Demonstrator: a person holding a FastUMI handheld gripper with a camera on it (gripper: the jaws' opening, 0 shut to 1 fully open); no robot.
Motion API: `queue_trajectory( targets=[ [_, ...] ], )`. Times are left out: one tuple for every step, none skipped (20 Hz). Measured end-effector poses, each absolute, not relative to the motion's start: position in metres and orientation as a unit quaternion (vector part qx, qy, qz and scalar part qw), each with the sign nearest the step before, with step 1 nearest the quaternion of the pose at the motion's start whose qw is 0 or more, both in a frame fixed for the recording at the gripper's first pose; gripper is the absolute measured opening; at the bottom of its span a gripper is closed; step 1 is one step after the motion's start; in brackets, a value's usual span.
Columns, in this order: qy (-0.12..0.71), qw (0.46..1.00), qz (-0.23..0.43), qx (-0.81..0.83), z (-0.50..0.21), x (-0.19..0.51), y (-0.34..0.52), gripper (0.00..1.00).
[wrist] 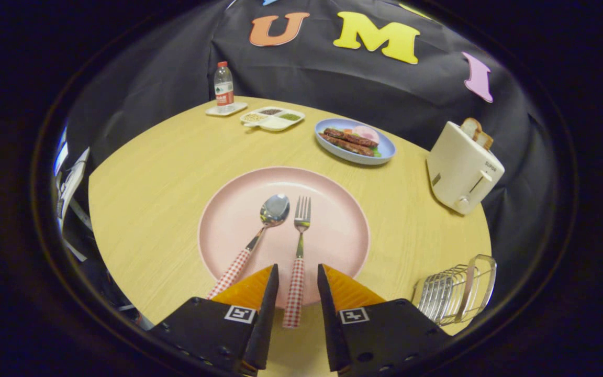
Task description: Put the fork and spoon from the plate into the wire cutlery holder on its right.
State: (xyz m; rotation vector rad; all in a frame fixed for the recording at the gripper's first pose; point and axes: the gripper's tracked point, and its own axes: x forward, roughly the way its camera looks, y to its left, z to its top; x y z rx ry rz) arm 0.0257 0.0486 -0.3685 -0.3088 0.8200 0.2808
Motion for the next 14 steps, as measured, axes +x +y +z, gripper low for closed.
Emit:
queue_trajectory(
  targets=[
    [0.406, 0.892, 0.125, -0.159, -0.373, 0.025, 0.043, 0.43],
    [0.408, 0.891, 0.126, -0.155, -0.375, 0.025, 0.042, 0.29],
    [0.414, 0.889, 0.126, -0.150, -0.376, 0.024, 0.043, 0.15],
    [0.418, 0.888, 0.126, -0.146, -0.378, 0.023, 0.042, 0.15],
    [0.419, 0.887, 0.125, -0.148, -0.383, 0.028, 0.041, 0.15],
    [0.421, 0.886, 0.127, -0.147, -0.375, 0.023, 0.038, 0.10],
    [0.426, 0.883, 0.133, -0.145, -0.376, 0.022, 0.042, 0.09],
    [0.428, 0.882, 0.135, -0.142, -0.371, 0.021, 0.041, 0.09],
    [0.430, 0.882, 0.134, -0.140, -0.363, 0.020, 0.038, 0.09],
    [0.429, 0.883, 0.135, -0.133, -0.352, 0.019, 0.036, 0.09],
    [0.426, 0.885, 0.134, -0.130, -0.339, 0.019, 0.032, 0.09],
    [0.425, 0.887, 0.131, -0.121, -0.330, 0.019, 0.026, 0.05],
    [0.427, 0.888, 0.128, -0.112, -0.315, 0.020, 0.021, 0.01],
    [0.430, 0.888, 0.127, -0.103, -0.303, 0.018, 0.016, 0.01]
  ],
)
